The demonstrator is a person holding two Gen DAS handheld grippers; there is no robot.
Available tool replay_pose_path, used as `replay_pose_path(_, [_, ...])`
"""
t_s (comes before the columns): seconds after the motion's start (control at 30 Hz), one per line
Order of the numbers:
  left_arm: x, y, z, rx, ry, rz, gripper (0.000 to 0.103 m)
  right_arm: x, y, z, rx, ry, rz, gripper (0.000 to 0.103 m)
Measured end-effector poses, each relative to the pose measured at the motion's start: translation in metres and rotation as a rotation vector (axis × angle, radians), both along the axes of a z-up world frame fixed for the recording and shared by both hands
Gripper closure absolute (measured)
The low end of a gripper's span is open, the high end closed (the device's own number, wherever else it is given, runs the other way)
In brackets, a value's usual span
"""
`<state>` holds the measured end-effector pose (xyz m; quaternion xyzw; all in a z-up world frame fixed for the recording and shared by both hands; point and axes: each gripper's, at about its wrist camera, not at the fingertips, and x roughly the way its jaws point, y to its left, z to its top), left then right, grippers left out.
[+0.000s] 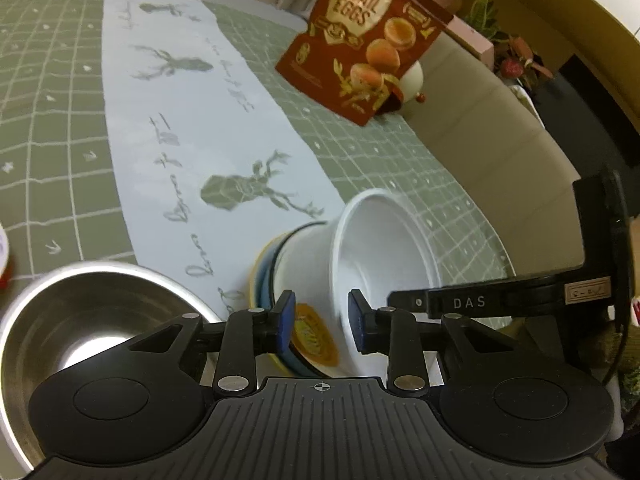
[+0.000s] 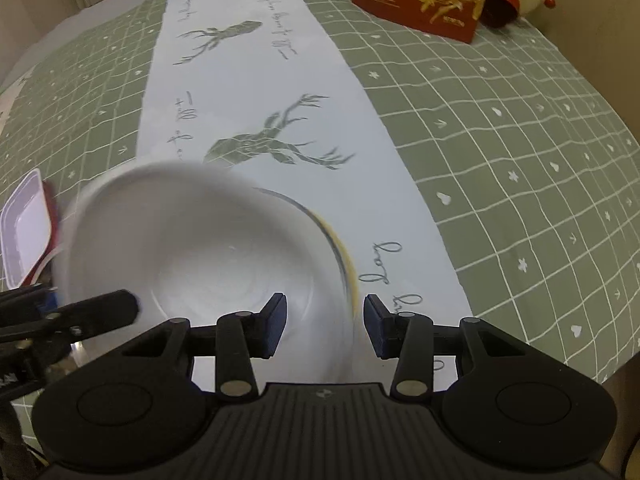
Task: Organize plates and bowls
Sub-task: 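Lift the white plastic bowl with the right gripper and carry it over the blue bowl, then lower the white plastic bowl into the blue bowl and open the right gripper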
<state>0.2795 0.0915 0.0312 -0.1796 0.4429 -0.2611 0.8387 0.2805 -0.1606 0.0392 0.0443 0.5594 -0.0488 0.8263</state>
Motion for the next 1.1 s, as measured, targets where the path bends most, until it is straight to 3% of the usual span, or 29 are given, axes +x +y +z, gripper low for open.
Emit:
replay_pose_path(0.17, [-0.003,0.007,0.008,-0.014,-0.055,0.055,0.072,0.002,-0.013,0.001,0.012,-0.019,-0.035,0.061])
replay_pose_path(0.3, [-0.004,0.001,0.012,0.105,-0.115,0.121,0.072,-0.008,-0.018,0.008,0.026,-0.063,-0.025,0.061])
replay_pose_path(0.37, [-0.002,-0.003,0.011,0.144,-0.124,0.141,0.072,-0.022,-0.019,0.018,0.048,-0.118,-0.001,0.060])
replay_pose_path(0.53, [-0.018,-0.005,0.018,0.111,-0.168,0.143,0.072,-0.059,-0.028,0.045,0.152,-0.276,0.043,0.047])
replay_pose_path(0.63, [-0.049,0.000,0.029,0.032,-0.249,0.153,0.076,-0.077,-0.035,0.061,0.170,-0.386,0.069,0.034])
replay_pose_path(0.73, [-0.072,0.007,0.043,-0.127,-0.331,0.132,0.082,-0.078,-0.035,0.073,0.139,-0.475,0.148,0.033])
replay_pose_path(0.8, [-0.077,0.006,0.055,-0.177,-0.357,0.129,0.082,-0.075,-0.033,0.078,0.133,-0.541,0.222,0.032])
replay_pose_path(0.9, [-0.072,-0.006,0.073,-0.121,-0.358,0.168,0.084,-0.064,-0.032,0.075,0.179,-0.613,0.287,0.027])
replay_pose_path(1.1, [-0.047,-0.036,0.084,0.149,-0.233,0.244,0.085,-0.030,-0.037,0.040,0.226,-0.633,0.347,0.027])
